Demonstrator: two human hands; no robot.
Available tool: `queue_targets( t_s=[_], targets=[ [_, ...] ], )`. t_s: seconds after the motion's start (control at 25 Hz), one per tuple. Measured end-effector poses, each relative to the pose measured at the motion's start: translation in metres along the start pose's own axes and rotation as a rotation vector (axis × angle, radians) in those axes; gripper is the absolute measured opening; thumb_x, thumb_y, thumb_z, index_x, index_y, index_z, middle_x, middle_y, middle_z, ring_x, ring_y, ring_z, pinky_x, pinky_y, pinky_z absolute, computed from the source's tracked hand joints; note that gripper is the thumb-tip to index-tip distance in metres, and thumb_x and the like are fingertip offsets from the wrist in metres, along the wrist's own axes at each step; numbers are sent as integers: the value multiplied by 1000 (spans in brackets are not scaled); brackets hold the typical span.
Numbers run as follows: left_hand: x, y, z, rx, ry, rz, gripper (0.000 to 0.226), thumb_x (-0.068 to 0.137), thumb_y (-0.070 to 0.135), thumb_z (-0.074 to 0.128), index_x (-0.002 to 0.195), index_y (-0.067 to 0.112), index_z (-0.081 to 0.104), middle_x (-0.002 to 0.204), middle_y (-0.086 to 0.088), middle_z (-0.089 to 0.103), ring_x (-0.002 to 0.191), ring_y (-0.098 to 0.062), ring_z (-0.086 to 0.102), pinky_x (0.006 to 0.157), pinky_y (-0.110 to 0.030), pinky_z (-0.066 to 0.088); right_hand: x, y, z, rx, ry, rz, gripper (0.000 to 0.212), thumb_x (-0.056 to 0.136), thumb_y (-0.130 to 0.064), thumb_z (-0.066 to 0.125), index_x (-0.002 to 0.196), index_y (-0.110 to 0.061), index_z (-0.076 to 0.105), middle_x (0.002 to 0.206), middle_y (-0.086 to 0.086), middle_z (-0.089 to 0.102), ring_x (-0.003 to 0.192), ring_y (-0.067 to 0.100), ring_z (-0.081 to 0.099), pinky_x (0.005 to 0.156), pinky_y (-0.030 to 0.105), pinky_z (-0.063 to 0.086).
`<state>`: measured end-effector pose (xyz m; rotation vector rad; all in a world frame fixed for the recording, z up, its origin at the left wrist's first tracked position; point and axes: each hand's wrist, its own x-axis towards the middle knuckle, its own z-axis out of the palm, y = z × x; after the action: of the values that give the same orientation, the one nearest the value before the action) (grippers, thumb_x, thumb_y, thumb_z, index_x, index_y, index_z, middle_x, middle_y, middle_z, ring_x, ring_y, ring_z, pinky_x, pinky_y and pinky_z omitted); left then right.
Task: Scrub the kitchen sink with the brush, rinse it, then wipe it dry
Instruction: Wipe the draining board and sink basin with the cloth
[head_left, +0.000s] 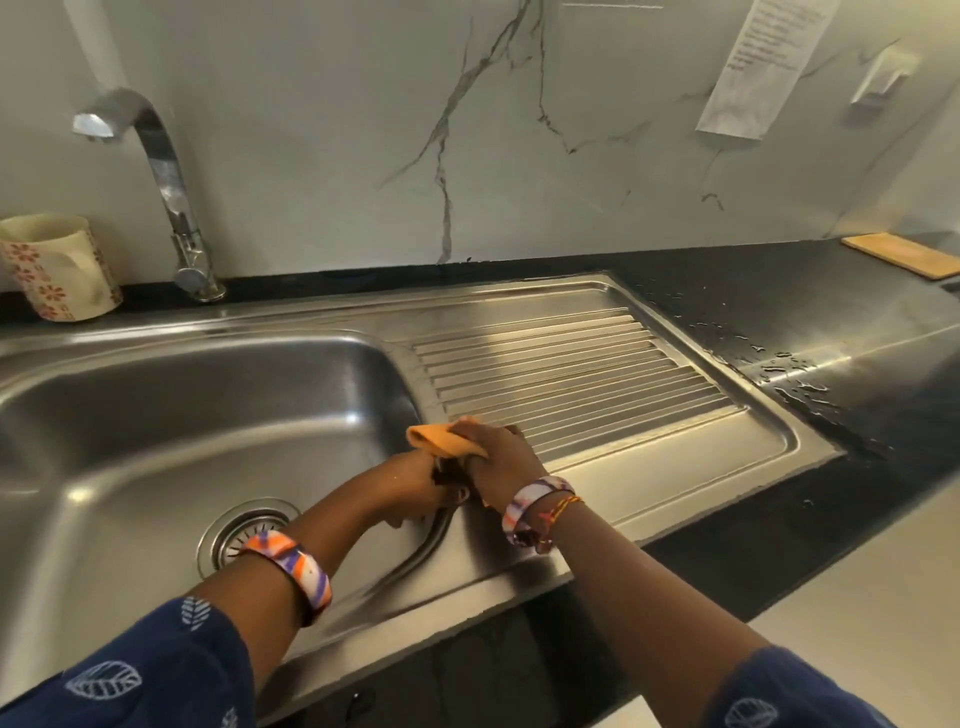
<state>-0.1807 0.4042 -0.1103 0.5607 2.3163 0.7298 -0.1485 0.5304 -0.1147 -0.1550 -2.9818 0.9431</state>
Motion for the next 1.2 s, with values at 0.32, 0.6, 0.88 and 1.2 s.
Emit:
queue_targets(
  t_s=[0.32,0.6,0.88,1.2],
  targets=[
    [44,21,-42,97,195,-120,67,95,38,50,145,-1,28,150,-22,27,132,-33,40,108,-36,37,10,67,-92,171,739,265,33,95,-3,44,127,-5,53,109,10,62,102,25,58,84,29,43],
    [104,33,-52,377,333,-377,92,91,55,47,148,-6,10,155,-27,0,144,-41,2,117,-45,14,46,186,-135,-81,705,993,46,92,-16,51,131,5,43,142,24,40,136,40,29,113,50,25],
    [155,77,-66,862,54,-183,43,89,19,61,131,15,51,135,-7,48,121,-21,49,98,-29,40,163,207,-149,-49,532,847,53,93,-16,49,140,4,34,151,19,27,144,34,16,117,45,21],
    [171,114,-69,990,-46,-237,24,87,13,60,111,12,64,114,-5,62,104,-21,59,84,-28,46,156,220,-184,199,552,489,25,92,-13,49,112,-11,65,104,14,66,102,31,62,85,36,52]
  ],
)
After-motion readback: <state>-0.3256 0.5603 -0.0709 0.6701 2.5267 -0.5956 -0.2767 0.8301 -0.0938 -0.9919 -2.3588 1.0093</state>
